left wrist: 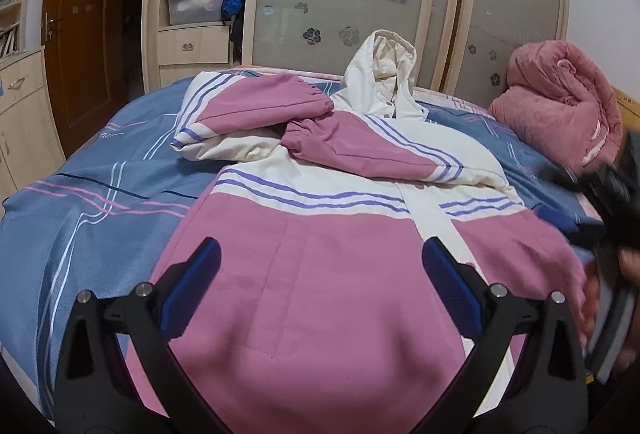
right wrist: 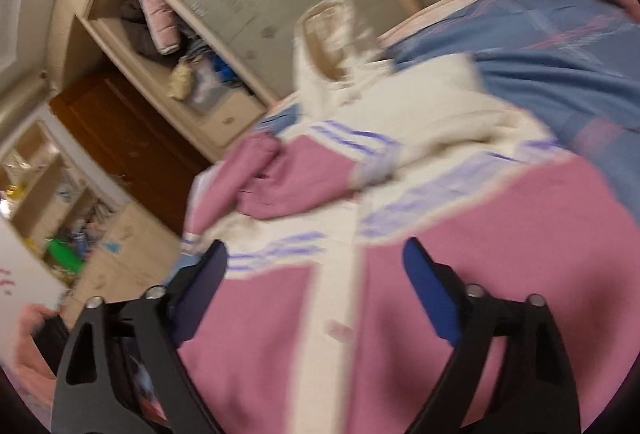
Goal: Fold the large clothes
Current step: 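Grasp the folded pink sleeve cuff with the right tool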
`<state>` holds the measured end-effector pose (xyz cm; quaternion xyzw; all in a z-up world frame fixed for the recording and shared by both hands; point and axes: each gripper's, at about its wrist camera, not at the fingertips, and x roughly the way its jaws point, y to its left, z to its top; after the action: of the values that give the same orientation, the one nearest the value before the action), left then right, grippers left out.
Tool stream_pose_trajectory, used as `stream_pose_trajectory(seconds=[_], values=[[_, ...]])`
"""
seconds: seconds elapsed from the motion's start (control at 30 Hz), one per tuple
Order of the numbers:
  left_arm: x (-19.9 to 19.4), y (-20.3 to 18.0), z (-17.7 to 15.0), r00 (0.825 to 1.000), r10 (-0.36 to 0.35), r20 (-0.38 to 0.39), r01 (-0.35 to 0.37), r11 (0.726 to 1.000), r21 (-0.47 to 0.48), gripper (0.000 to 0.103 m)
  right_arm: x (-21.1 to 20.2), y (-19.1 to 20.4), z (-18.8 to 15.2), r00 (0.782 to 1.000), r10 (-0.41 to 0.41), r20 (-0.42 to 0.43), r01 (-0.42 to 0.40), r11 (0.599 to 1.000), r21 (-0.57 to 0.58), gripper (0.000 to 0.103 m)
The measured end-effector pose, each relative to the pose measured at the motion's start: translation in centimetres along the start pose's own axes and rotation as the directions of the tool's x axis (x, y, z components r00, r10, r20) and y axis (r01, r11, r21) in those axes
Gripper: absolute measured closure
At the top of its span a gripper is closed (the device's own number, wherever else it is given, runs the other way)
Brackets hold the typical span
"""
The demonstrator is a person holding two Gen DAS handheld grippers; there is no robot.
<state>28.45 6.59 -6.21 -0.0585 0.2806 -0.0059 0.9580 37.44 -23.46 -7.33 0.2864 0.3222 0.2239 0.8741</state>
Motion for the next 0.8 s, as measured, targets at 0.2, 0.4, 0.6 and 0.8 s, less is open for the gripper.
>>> stream_pose_trajectory(seconds=[0.2,0.4,0.6,0.8], values=[[0.1,0.8,0.7,1.0,-0.006,0.022,0.006,1.0,-0.023,0.002,11.2,5.1,4.3,0.986,0.094,-0.141,-0.086,0.994,0.061,0.029],[0.6,2.3,2.0,0.999,-0.014,0.051,0.016,0.999,-0.041,0.002,22.5,7.0,6.4,0.966,0.098,-0.24,-0.066,0.988,0.138,0.039],[1.2,5.0,3.3,0.997,-0.032,0.066,0.039,0.992,-0.117,0.002,29.2,6.4,8.3,0.967,0.041,-0.25,0.007,0.982,0.188,0.042],[1.6,5.9,3.7,0.997,-0.038,0.065,0.046,0.99,-0.134,0.002,33.3,6.3,8.4,0.961,0.009,-0.276,0.051,0.976,0.211,0.056]])
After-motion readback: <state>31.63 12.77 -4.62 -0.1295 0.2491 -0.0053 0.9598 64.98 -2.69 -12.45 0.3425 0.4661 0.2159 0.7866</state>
